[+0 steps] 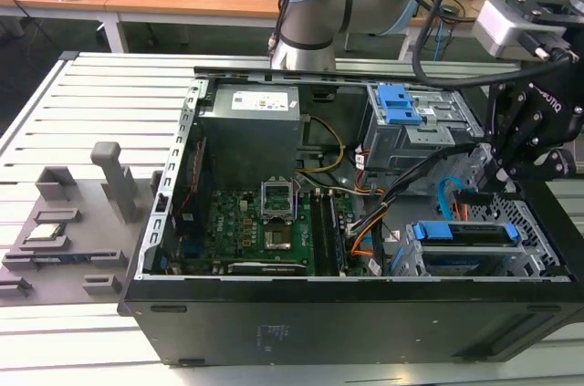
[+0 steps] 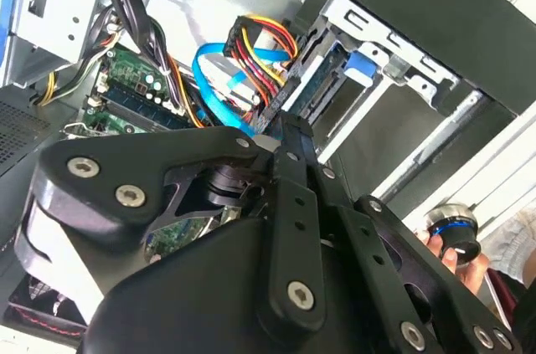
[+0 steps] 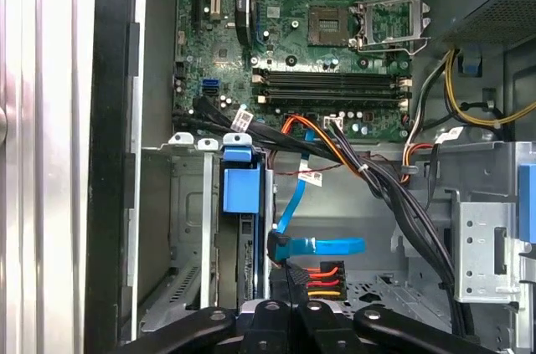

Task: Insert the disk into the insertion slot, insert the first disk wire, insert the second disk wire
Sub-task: 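Insert the first disk wire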

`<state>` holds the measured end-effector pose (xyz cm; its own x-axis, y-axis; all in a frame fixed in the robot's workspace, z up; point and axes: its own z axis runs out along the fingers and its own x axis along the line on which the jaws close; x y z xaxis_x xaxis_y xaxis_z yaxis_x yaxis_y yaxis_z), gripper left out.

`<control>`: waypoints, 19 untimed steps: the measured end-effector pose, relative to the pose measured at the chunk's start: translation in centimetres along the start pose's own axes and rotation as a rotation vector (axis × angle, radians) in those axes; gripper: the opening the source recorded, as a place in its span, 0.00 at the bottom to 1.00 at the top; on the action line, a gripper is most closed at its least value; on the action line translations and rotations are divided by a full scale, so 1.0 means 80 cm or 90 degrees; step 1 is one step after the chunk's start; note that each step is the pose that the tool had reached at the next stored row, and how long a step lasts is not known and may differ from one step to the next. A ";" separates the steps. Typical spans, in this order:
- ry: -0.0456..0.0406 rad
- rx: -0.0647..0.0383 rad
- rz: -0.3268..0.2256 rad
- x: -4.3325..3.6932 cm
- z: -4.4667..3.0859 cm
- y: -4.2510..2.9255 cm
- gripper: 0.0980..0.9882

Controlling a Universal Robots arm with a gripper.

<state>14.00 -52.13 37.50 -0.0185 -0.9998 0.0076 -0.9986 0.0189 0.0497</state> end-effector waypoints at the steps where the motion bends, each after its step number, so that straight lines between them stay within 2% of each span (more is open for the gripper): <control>1: 0.0000 -0.002 0.000 -0.001 0.0032 -0.0026 0.01; 4: 0.0002 -0.005 0.000 -0.004 0.0089 -0.0070 0.01; 7: 0.0002 -0.006 0.000 -0.005 0.0107 -0.0109 0.01; 13: 0.0004 -0.006 0.000 -0.005 0.0110 -0.0114 0.02; 14: 0.0005 -0.006 0.000 -0.005 0.0110 -0.0114 0.08; 15: 0.0005 -0.006 0.000 -0.005 0.0110 -0.0114 0.08; 17: 0.0007 -0.006 0.000 -0.005 0.0110 -0.0114 0.23; 19: 0.0006 -0.006 0.000 -0.006 0.0121 -0.0113 0.23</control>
<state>14.86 -51.71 36.48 -0.0189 -0.9998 0.0086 -0.9981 0.0193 0.0590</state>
